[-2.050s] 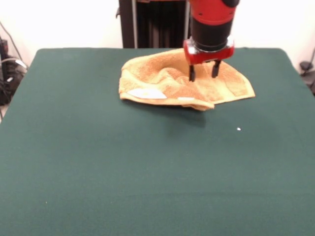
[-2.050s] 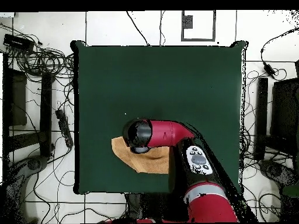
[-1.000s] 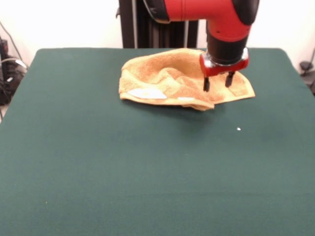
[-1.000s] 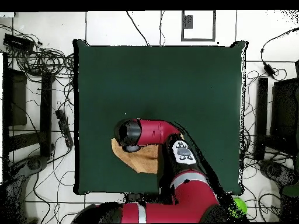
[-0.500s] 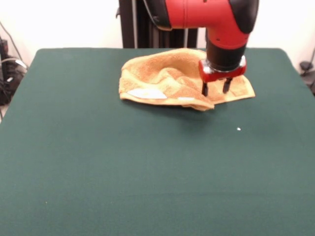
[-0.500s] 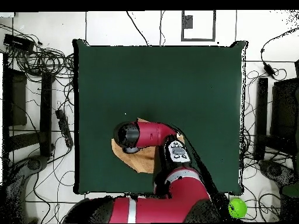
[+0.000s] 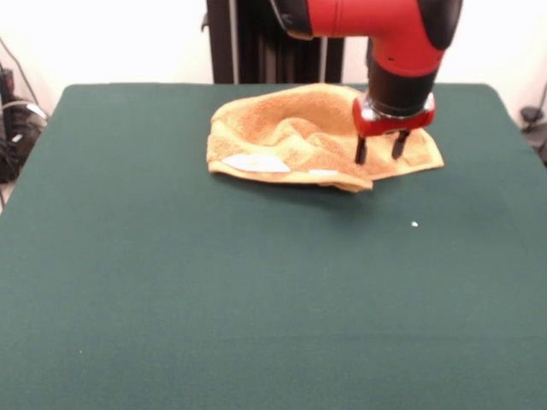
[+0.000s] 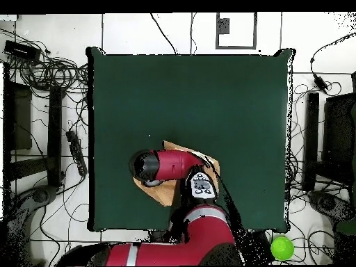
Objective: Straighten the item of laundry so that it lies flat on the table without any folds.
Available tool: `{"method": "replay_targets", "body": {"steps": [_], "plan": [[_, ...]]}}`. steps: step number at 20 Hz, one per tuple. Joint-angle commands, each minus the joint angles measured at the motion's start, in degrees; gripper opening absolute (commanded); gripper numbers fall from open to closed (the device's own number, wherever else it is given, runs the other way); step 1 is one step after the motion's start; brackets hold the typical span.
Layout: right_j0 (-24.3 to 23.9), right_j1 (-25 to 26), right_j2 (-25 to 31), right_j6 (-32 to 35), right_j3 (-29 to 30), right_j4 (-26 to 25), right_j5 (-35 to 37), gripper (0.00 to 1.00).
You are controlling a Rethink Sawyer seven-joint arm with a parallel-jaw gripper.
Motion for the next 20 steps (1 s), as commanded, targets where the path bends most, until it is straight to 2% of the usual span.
{"method": "replay_targets", "body": {"steps": [1,6,20], "plan": [[4.71,-0.13,0.34,21.18,7.93,6.86,-3.84,1.00],[5.46,0.58,-0.35,20.68,7.89,8.57,-5.19,1.00],[4.87,3.74,-0.33,19.72,6.98,7.77,-10.04,1.00]]}}
